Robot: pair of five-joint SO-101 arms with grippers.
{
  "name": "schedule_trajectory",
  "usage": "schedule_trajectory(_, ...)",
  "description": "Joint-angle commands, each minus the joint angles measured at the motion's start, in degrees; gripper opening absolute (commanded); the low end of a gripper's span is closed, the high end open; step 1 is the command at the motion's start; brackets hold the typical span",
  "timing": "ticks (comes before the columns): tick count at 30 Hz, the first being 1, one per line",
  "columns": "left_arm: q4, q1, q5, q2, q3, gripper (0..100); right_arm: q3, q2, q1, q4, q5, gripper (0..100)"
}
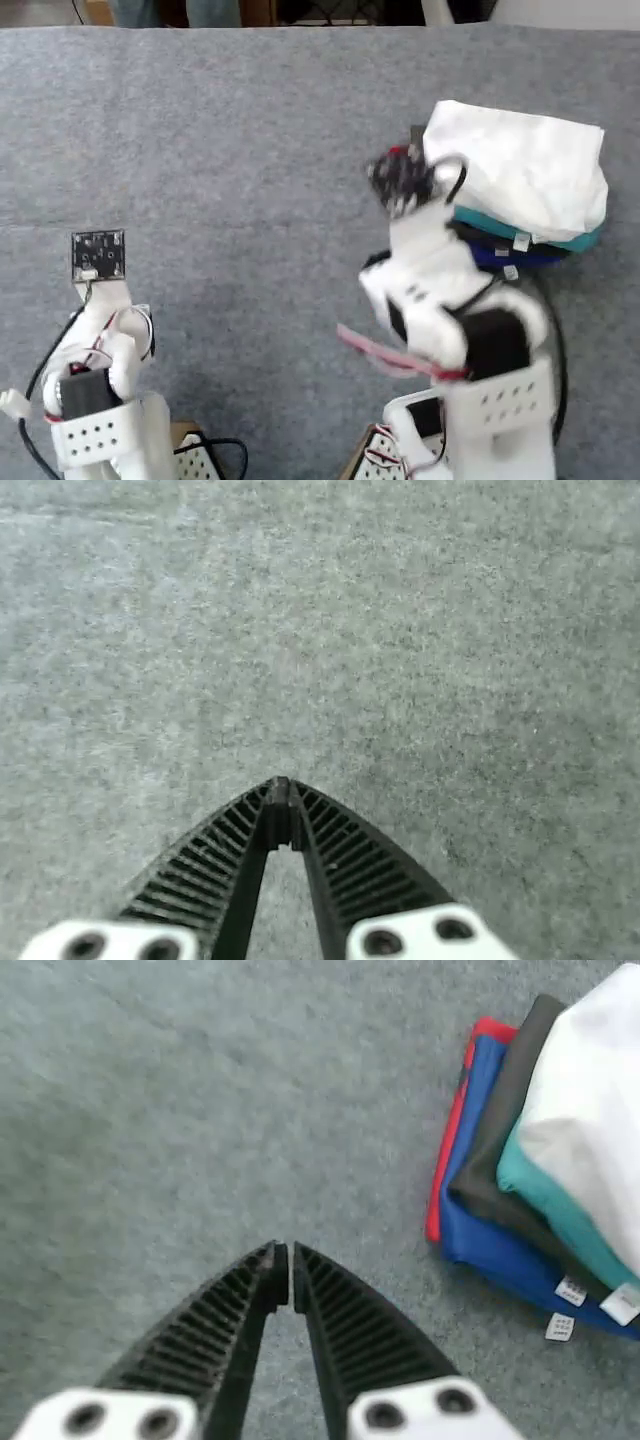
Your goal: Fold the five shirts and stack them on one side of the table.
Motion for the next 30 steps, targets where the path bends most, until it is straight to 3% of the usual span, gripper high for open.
schedule_trajectory(1, -1.1, 0.8, -0.1, -5.9, 1.4, 3, 19.1, -14.9, 1.8, -7.2, -1.9, 1.5)
schedule_trajectory(5, -1.5, 3.8, -0.4, -9.9, 6.2, 3, 30.2, -27.1, 3.3, -12.9, -4.7, 1.6)
schedule_trajectory(11, -1.6, 10.9, -0.1, -9.5, 9.2, 3, 36.3, -38.0, 5.4, -12.7, -5.2, 1.6)
schedule_trajectory(16, -1.4, 11.1, -0.2, -9.4, 11.7, 3, 46.1, -43.8, 10.5, -9.3, -6.9, 1.6)
schedule_trajectory(30, -1.1, 11.4, -0.2, -9.2, 13.8, 3, 54.4, -44.4, 11.2, -8.9, -6.6, 1.5)
